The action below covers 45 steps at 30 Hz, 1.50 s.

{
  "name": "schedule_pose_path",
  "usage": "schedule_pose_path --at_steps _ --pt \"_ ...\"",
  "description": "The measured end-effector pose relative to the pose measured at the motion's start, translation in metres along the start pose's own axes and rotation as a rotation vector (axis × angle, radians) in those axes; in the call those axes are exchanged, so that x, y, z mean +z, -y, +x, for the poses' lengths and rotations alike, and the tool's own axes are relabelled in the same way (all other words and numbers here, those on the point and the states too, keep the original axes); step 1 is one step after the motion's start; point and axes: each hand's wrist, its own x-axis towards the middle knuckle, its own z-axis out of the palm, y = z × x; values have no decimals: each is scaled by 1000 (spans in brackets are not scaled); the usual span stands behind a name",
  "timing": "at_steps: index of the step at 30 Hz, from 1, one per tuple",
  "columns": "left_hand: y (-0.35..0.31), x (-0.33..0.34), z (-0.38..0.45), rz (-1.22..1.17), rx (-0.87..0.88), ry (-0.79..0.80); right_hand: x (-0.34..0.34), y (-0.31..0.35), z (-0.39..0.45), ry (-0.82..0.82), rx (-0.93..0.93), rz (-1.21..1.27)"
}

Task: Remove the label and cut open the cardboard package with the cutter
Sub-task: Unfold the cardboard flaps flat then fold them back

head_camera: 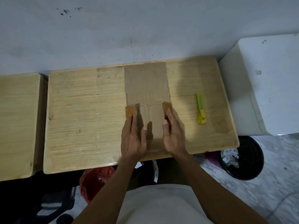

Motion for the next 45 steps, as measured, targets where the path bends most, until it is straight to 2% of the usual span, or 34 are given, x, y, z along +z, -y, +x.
schedule_pose_path --at_steps 4,6,9,15,18,21,24,27,29,33,38,42,45 --pt "14 14 12 67 37 116 16 -16 7 -34 -189 -203" --pt "19 21 17 130 56 149 25 -29 10 -2 -215 -306" --pt "26 32 15 238 86 128 31 -38 11 64 -202 -448" --pt "30 47 10 378 102 -6 36 -50 14 50 -232 -620" --pt "28 48 10 345 95 -7 36 -47 14 67 -223 -595" --pt "26 45 11 280 74 35 34 -42 15 58 -208 -463" --pt "27 39 20 126 69 48 35 -31 27 -99 -249 -276" --pt "29 29 38 -21 103 -65 34 -18 45 -228 -247 -125" --pt "24 22 51 -93 60 -126 33 -11 57 -202 -231 -82" --pt "13 20 71 -139 -82 -83 36 -16 72 -185 -200 -45" --pt "8 20 80 -136 -148 -85 39 -17 78 -153 -127 -33" --pt "-10 11 83 -230 -462 -10 32 -6 80 -75 -47 -92" --pt "-16 8 90 -266 -556 -19 27 3 82 -50 80 -96"
